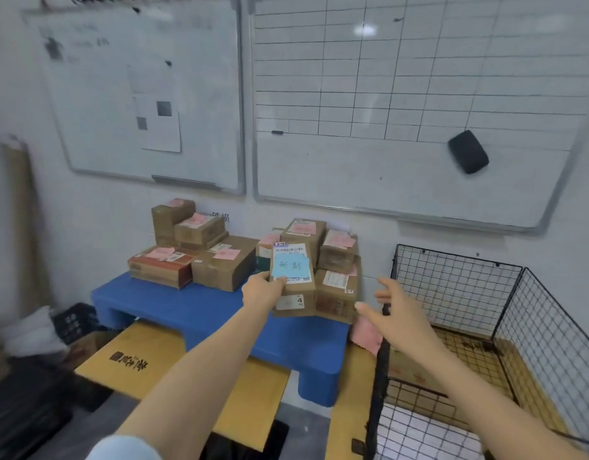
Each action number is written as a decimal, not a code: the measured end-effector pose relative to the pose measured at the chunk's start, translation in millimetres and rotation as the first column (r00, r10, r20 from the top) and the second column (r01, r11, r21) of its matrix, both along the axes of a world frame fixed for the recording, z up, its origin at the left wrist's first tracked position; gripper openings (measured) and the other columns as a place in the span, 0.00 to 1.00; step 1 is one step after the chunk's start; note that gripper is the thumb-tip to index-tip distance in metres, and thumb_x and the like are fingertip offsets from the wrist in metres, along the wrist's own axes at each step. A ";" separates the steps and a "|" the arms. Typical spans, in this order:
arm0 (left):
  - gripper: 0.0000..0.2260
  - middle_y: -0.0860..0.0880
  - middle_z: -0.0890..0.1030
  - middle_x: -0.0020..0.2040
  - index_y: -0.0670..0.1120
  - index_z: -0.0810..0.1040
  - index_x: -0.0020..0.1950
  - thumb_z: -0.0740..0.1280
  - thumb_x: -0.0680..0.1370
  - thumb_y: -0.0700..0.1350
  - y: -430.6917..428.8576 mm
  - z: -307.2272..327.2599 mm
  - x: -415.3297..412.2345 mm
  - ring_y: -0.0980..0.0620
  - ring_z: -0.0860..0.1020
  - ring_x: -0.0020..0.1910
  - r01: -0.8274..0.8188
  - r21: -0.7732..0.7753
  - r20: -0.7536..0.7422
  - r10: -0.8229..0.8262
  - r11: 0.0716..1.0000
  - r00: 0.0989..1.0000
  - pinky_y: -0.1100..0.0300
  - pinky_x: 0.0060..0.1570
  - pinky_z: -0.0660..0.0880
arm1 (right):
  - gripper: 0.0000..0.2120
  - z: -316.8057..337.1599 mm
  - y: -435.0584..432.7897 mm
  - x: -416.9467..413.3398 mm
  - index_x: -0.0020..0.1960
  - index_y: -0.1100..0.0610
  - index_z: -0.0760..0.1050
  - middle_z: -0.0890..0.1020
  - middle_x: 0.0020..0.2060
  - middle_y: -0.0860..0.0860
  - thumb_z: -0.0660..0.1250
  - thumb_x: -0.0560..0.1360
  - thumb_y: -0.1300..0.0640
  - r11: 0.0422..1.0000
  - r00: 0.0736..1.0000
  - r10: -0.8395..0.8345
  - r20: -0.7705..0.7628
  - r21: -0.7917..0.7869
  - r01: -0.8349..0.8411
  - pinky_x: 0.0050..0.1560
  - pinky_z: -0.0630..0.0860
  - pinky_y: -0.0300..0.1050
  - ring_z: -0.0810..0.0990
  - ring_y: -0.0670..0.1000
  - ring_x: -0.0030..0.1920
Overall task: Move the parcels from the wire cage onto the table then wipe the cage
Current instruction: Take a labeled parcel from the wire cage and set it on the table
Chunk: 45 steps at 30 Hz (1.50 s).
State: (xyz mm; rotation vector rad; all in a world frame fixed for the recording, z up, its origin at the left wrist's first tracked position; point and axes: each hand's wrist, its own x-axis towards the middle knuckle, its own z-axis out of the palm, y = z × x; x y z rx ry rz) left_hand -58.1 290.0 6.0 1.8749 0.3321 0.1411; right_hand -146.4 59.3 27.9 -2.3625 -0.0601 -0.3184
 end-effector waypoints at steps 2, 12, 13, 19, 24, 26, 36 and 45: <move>0.18 0.46 0.81 0.56 0.47 0.75 0.66 0.67 0.76 0.49 14.9 -7.2 13.9 0.46 0.80 0.52 0.000 0.006 -0.024 0.000 1.000 1.000 0.50 0.51 0.79 | 0.33 0.0 17.7 13.2 0.75 0.52 0.58 0.73 0.64 0.49 0.68 0.76 0.47 1.000 1.000 0.020 -0.015 -0.003 -0.020 0.41 0.72 0.29 0.75 0.44 0.51; 0.15 0.46 0.80 0.56 0.45 0.77 0.63 0.66 0.77 0.47 81.7 -46.2 117.4 0.46 0.80 0.51 0.097 0.043 -0.127 -0.091 0.994 0.988 0.53 0.51 0.79 | 0.34 -33.3 110.1 121.6 0.75 0.55 0.59 0.72 0.67 0.51 0.68 0.75 0.47 0.999 0.995 -0.031 -0.099 0.021 0.033 0.60 0.67 0.39 0.71 0.50 0.66; 0.16 0.46 0.80 0.56 0.46 0.76 0.64 0.66 0.77 0.47 87.2 -51.1 127.5 0.46 0.80 0.51 0.110 0.043 -0.139 -0.104 0.993 0.985 0.53 0.51 0.79 | 0.34 -40.9 119.1 132.7 0.75 0.55 0.59 0.71 0.68 0.52 0.69 0.75 0.47 0.999 0.992 -0.032 -0.119 0.027 0.035 0.60 0.66 0.39 0.71 0.50 0.66; 0.17 0.44 0.79 0.59 0.45 0.75 0.66 0.67 0.77 0.46 106.9 -83.8 168.7 0.47 0.77 0.49 0.200 0.070 -0.218 -0.181 0.977 0.959 0.52 0.53 0.78 | 0.39 -92.8 167.2 182.7 0.77 0.58 0.53 0.66 0.72 0.55 0.69 0.75 0.46 0.999 0.962 -0.024 -0.274 0.018 0.030 0.68 0.67 0.46 0.66 0.52 0.71; 0.16 0.44 0.80 0.58 0.45 0.75 0.65 0.66 0.77 0.46 113.9 -102.1 187.5 0.47 0.77 0.50 0.202 0.051 -0.230 -0.186 0.978 0.955 0.52 0.52 0.78 | 0.41 -116.1 189.5 213.1 0.77 0.59 0.52 0.65 0.73 0.54 0.69 0.75 0.47 0.999 0.939 -0.025 -0.342 -0.030 0.015 0.69 0.66 0.48 0.64 0.53 0.72; 0.15 0.44 0.79 0.58 0.44 0.75 0.64 0.65 0.78 0.45 116.2 -106.6 192.9 0.48 0.76 0.49 0.190 0.046 -0.228 -0.175 0.981 0.958 0.54 0.51 0.78 | 0.40 -121.0 195.0 222.7 0.77 0.58 0.54 0.66 0.72 0.54 0.70 0.74 0.46 0.999 0.937 -0.033 -0.348 -0.050 0.016 0.66 0.69 0.48 0.66 0.54 0.70; 0.19 0.45 0.79 0.61 0.45 0.73 0.68 0.65 0.78 0.45 116.3 -123.1 202.1 0.46 0.77 0.58 0.241 0.055 -0.233 -0.222 0.969 0.947 0.53 0.56 0.76 | 0.38 -138.0 217.0 245.4 0.77 0.55 0.53 0.70 0.66 0.55 0.69 0.74 0.53 0.994 0.930 -0.028 -0.367 -0.107 -0.013 0.59 0.74 0.48 0.72 0.54 0.63; 0.19 0.46 0.79 0.60 0.45 0.72 0.69 0.66 0.78 0.46 122.7 -134.1 210.5 0.53 0.76 0.49 0.282 0.095 -0.220 -0.256 0.955 0.941 0.64 0.40 0.74 | 0.34 -146.7 221.0 256.8 0.78 0.57 0.54 0.67 0.69 0.56 0.66 0.78 0.53 0.985 0.920 -0.061 -0.387 -0.174 -0.008 0.64 0.70 0.47 0.68 0.55 0.67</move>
